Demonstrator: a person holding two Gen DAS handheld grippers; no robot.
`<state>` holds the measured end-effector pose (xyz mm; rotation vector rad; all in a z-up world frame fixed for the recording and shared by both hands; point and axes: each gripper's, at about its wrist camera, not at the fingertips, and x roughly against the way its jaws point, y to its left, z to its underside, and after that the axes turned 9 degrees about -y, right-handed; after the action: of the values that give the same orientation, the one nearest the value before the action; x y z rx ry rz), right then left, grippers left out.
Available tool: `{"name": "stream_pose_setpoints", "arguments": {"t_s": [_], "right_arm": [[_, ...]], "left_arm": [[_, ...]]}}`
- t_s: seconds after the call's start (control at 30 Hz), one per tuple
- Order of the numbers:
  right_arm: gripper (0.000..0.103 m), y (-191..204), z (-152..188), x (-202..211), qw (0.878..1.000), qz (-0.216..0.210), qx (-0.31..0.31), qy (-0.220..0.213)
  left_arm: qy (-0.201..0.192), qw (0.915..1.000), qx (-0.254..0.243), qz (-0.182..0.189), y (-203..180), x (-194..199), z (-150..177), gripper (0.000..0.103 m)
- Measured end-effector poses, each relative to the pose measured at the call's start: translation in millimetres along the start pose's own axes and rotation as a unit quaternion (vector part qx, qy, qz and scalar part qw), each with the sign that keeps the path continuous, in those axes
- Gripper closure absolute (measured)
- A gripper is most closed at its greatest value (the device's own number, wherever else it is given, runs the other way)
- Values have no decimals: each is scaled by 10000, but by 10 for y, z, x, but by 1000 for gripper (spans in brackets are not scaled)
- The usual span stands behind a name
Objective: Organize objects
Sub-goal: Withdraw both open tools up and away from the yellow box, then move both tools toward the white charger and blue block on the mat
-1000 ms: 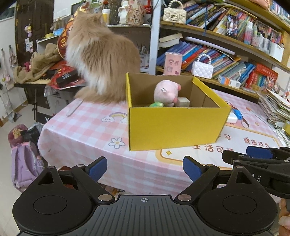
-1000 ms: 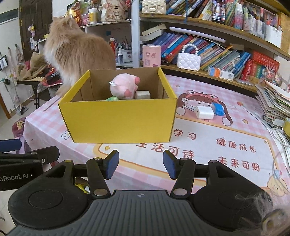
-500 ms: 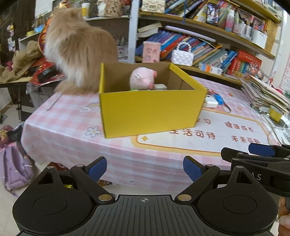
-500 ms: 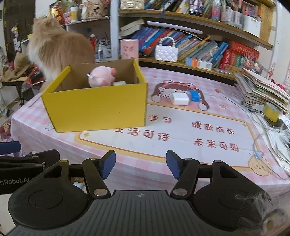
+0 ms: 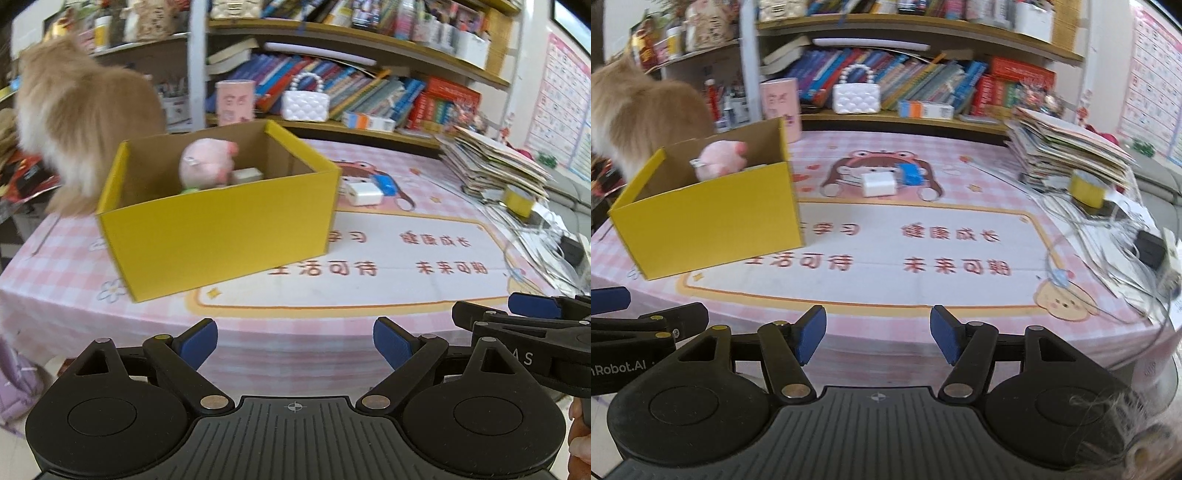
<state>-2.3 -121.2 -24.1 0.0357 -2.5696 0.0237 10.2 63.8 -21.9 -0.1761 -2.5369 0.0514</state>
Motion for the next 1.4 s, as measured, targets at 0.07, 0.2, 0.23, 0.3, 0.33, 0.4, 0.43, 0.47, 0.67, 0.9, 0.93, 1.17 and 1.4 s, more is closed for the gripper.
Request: {"name": "stream_pose_setpoints", "arguments": {"t_s": [0.07, 0.2, 0.23, 0.3, 0.33, 0.4, 0.43, 0.47, 0.67, 0.9, 0.93, 1.17, 1.4], "right_arm": [[42, -81, 3, -24, 9999, 87, -66, 22], [42, -273, -19, -86, 9995, 246, -164, 51], [42, -323, -30, -115, 9994, 276, -188, 61], [42, -415, -56, -173, 9992, 327, -232, 92], [42, -453, -69, -199, 9991, 341, -241, 106], [42, -525, -114, -266, 9990, 362, -240, 131], [42, -559, -131, -295, 9990, 367, -236, 139], [42, -598, -153, -333, 9989, 369, -234, 153], [41, -792, -270, -585, 9990, 316, -169, 273], [41, -1001, -465, -947, 9991, 174, -115, 358], [41, -1023, -497, -998, 9992, 147, -95, 360], [42, -1222, -770, -1303, 9999, -91, 49, 126], [43, -1488, -1027, -1623, 9995, -317, -92, -24]], "left_arm": [[25, 9999, -65, 85, -87, -59, -25, 10], [64, 9996, -166, 234, -260, -194, -85, 10], [75, 9994, -195, 263, -303, -227, -100, 10], [89, 9992, -239, 305, -376, -293, -134, 10], [96, 9991, -248, 316, -411, -330, -153, 10], [113, 9991, -249, 329, -473, -400, -188, 10], [126, 9990, -249, 335, -502, -434, -202, 10], [140, 9990, -248, 342, -536, -477, -221, 10], [216, 9990, -201, 329, -712, -739, -327, 10], [219, 9993, -156, 253, -878, -1032, -471, 10], [186, 9995, -136, 232, -897, -1060, -499, 10], [-37, 10000, -11, 68, -1070, -1316, -721, 12], [-73, 9999, -109, -106, -1293, -1582, -895, 23]]}}
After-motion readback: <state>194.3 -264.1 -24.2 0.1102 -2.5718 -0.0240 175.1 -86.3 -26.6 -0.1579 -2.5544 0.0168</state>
